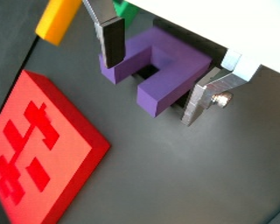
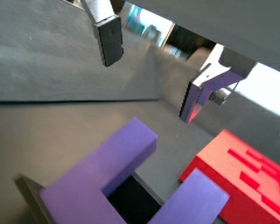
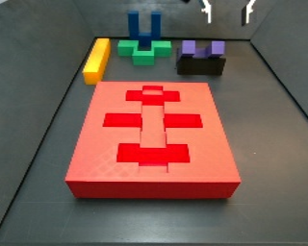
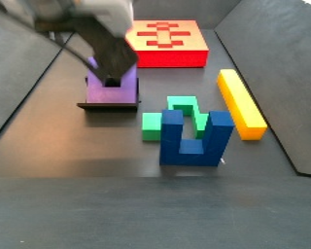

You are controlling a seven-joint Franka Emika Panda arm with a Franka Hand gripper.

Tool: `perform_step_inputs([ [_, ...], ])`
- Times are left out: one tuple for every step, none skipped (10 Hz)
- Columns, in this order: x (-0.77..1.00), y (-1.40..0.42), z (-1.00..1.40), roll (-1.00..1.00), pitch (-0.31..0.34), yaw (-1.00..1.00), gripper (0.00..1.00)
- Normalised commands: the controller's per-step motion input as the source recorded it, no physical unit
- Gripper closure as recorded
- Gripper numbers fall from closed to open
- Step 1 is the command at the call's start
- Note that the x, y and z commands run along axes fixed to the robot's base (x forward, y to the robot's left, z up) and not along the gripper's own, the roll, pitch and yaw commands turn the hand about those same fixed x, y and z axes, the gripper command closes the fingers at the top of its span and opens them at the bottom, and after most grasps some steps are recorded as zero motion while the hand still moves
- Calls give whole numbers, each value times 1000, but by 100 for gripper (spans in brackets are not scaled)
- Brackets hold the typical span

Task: Pick up the purple object. Move up. Place the purple object on the fixture. Regrasp the purple object. Move to above the board. Insert the purple object.
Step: Regrasp the purple object.

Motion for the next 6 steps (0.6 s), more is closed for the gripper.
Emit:
perform_step_inputs([
  [86,-123,254,1000,100,29,0],
  [37,-157,140,1000,86,69,0],
  [57,-251,100,1000,103,109,0],
  [11,-266,66,1000,83,129,0],
  [26,-269,46,1000,71,134,0],
  [29,-306,0,1000,23,140,0],
])
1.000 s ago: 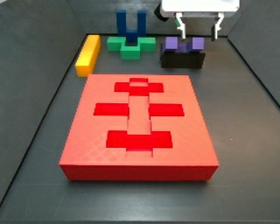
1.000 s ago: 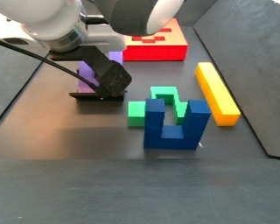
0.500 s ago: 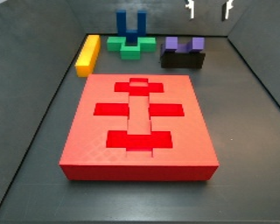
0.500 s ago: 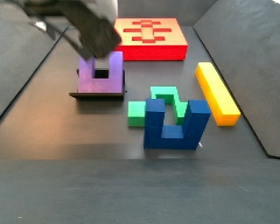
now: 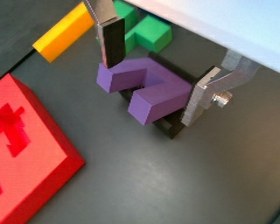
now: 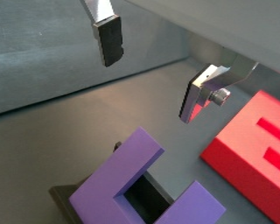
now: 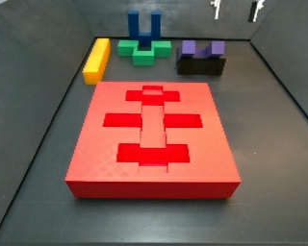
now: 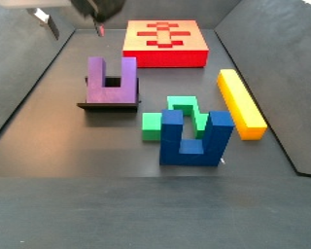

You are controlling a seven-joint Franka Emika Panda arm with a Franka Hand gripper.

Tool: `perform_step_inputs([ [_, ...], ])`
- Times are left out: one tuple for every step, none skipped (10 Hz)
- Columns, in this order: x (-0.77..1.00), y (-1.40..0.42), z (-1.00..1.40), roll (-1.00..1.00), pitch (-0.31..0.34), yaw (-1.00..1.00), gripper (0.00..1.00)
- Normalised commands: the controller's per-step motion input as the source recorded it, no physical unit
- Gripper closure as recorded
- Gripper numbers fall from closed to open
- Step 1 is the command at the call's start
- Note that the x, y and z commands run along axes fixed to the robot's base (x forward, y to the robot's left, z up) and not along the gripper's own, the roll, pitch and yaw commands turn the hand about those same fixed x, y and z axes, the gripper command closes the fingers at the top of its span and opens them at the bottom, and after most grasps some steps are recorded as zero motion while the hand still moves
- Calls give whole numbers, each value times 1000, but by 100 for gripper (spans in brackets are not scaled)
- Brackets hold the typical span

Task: Pick up the purple object. Move up. Place the purple object on the fixture. Regrasp the purple object. Move to above the board. Insert the purple object.
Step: Regrasp the purple object.

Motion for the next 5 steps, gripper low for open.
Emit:
perform_step_inputs([
  [69,-306,-17,1000,6,91,0],
  [60,-303,0,1000,11,97,0],
  [57,-300,0,1000,20,106,0],
  [34,-311,-26,1000,0,129,0],
  [43,-337,-23,1000,0,166,0],
])
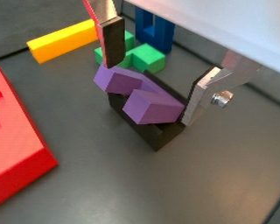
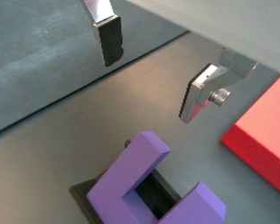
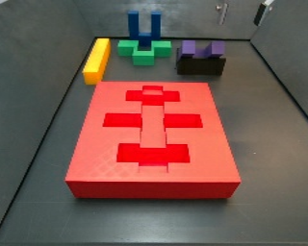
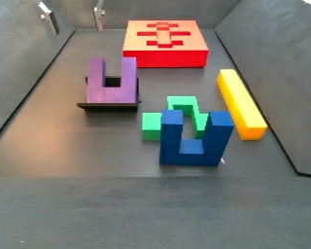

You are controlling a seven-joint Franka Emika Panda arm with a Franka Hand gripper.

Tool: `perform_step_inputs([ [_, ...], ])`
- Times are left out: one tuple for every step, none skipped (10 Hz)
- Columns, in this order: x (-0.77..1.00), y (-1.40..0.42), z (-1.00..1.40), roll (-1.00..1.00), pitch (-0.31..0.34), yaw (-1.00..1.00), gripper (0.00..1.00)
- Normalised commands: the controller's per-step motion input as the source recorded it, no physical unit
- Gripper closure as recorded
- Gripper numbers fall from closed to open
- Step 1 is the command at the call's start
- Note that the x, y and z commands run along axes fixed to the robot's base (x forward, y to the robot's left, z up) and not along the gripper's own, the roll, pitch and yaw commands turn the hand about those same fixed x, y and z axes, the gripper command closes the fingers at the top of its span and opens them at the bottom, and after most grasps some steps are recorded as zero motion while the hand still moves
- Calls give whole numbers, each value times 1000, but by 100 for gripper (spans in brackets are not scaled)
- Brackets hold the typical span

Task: Pick up the purple object. Move up. Place the purple object on the fixture. Regrasp the purple object. Move to above the board. Insert the purple object.
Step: Regrasp the purple object.

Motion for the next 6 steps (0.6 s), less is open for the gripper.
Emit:
perform_step_inputs([
  [60,-337,-37,1000,0,174,0],
  [80,-320,-74,986,0,174,0],
  [63,-309,-97,949,0,183,0],
  [77,-294,-106,946,0,183,0],
  [89,-294,-106,943,0,191,0],
  [103,-291,-100,943,0,194,0],
])
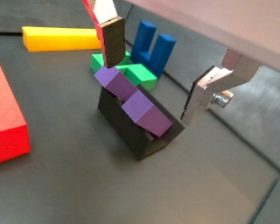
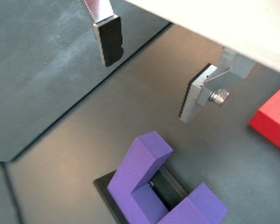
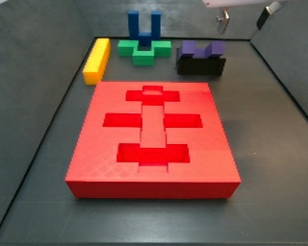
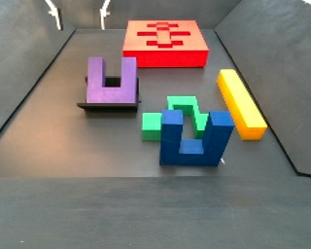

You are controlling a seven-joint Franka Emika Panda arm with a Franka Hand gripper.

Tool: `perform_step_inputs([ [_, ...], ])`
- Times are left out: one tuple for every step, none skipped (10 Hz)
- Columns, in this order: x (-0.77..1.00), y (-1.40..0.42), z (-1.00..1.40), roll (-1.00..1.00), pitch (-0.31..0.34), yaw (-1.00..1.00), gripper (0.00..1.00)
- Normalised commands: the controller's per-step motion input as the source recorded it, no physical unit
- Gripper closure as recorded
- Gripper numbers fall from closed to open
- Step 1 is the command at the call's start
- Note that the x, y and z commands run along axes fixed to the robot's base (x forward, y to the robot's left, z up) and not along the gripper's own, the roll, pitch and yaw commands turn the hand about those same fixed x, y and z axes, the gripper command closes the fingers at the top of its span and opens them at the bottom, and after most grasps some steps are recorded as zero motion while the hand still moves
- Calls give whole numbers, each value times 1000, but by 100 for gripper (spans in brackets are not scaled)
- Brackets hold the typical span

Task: Pick up the purple object. Move up. Place the purple object on the fixture. Regrasp the purple object. Move to above the board. Insert the purple object.
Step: Regrasp the purple object.

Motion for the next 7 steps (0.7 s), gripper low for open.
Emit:
perform_step_inputs([
  [151,-251,-29,963,17,186,0],
  [209,-194,0,903,60,171,0],
  [283,-80,-3,591,71,131,0],
  [366,0,-71,289,97,14,0],
  [403,0,-89,129,91,0,0],
  [400,0,-100,74,80,0,0],
  [423,0,-111,20,54,0,0],
])
